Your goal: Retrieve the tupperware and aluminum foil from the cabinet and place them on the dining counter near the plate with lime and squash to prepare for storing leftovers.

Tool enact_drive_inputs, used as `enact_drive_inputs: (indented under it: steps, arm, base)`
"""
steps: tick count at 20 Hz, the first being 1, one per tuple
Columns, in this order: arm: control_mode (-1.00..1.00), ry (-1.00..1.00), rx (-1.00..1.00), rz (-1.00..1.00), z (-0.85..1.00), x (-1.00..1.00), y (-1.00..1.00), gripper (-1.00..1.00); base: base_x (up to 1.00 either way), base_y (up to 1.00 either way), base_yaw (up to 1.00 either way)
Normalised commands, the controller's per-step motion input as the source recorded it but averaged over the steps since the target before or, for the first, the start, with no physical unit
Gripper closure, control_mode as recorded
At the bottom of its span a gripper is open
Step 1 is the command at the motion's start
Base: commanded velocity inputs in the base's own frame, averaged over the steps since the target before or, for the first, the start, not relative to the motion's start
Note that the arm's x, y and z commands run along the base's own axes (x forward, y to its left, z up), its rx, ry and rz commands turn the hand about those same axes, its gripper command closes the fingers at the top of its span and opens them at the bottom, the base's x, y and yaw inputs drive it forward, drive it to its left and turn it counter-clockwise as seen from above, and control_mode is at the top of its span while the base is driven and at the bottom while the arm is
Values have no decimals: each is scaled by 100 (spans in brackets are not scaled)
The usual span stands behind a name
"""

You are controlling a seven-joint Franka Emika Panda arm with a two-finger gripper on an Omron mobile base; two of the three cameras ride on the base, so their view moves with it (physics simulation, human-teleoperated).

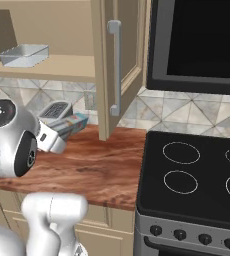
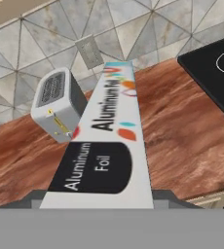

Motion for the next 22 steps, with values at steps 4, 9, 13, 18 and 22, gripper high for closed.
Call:
enact_drive_inputs:
  steps: [4,9,13,18,22]
  arm:
    - [-100,1,0,0,0,1,0,100]
    - [-100,0,0,0,0,0,0,100]
    - [100,1,0,0,0,-6,5,100]
    - [100,0,0,0,0,0,0,100]
    - [100,0,0,0,0,0,0,100]
  base:
    - [0,0,0]
    - [0,0,0]
    - [-10,3,0]
    - [-81,16,-4]
    - [-100,3,-14]
